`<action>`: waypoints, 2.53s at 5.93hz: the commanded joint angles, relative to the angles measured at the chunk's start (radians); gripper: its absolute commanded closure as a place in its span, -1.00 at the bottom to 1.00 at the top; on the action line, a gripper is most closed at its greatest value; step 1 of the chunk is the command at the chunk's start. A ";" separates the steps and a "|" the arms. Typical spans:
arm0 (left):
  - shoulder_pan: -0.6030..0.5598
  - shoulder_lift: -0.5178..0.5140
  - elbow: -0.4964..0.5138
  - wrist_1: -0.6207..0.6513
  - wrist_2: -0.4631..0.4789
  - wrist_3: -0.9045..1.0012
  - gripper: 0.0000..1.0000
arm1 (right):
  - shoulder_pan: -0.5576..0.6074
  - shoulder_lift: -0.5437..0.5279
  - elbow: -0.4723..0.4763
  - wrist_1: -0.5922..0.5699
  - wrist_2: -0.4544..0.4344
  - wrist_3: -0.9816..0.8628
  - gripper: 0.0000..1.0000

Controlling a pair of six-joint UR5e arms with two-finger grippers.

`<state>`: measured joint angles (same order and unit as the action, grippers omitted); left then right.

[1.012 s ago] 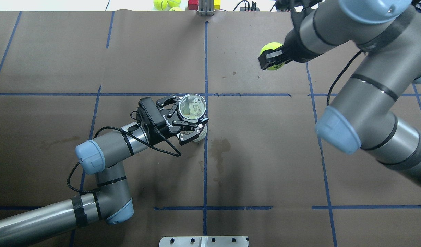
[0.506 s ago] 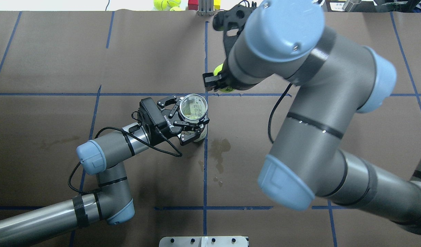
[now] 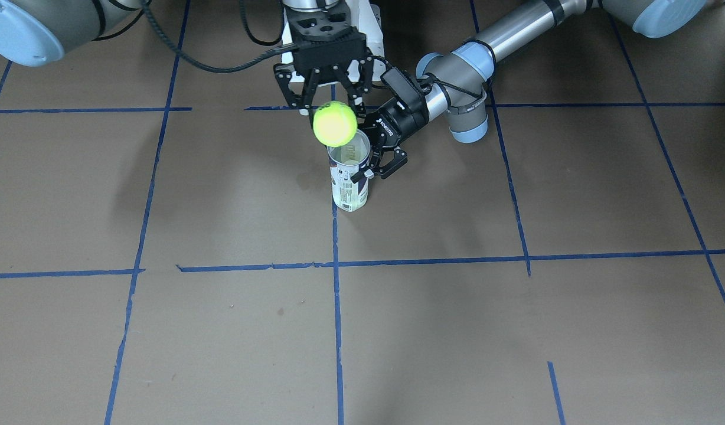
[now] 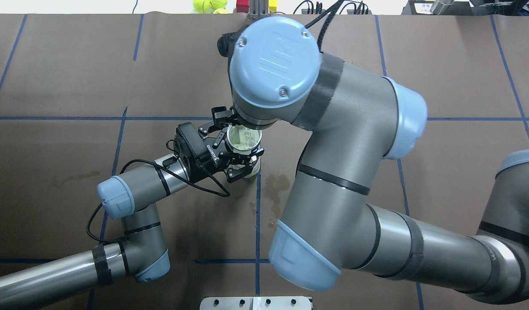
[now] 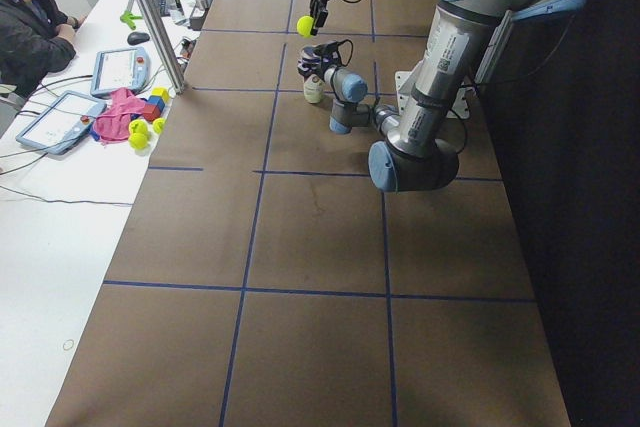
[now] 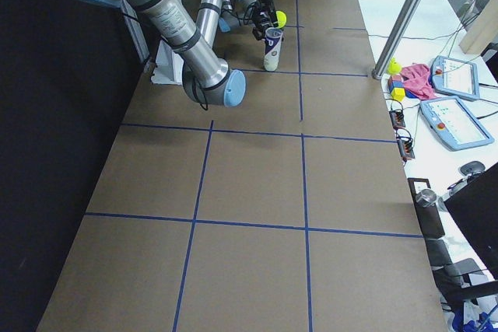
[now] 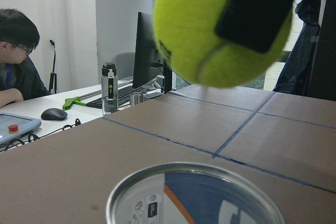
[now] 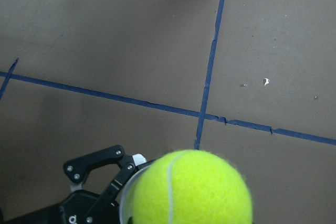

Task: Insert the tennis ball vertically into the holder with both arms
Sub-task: 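Lower the ball into the can and open the right gripper, then raise the right gripper away from the can while the left gripper opens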

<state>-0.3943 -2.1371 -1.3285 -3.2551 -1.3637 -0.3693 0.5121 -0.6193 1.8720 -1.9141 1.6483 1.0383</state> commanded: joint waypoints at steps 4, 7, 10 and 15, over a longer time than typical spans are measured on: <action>0.003 0.000 0.000 -0.002 0.000 0.000 -0.74 | -0.033 0.004 -0.014 -0.003 -0.024 0.019 -0.99; 0.005 0.000 -0.005 -0.002 0.002 0.000 -0.82 | -0.032 0.006 0.016 -0.005 -0.012 0.003 -0.99; 0.003 0.002 -0.038 -0.011 0.005 -0.002 -0.94 | 0.104 -0.010 0.058 -0.006 0.153 -0.062 -0.99; -0.055 0.009 -0.185 0.001 0.000 0.006 -0.94 | 0.339 -0.080 0.062 -0.006 0.382 -0.287 -0.99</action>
<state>-0.4247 -2.1285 -1.4840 -3.2638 -1.3588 -0.3664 0.7952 -0.6671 1.9349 -1.9206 1.9791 0.8232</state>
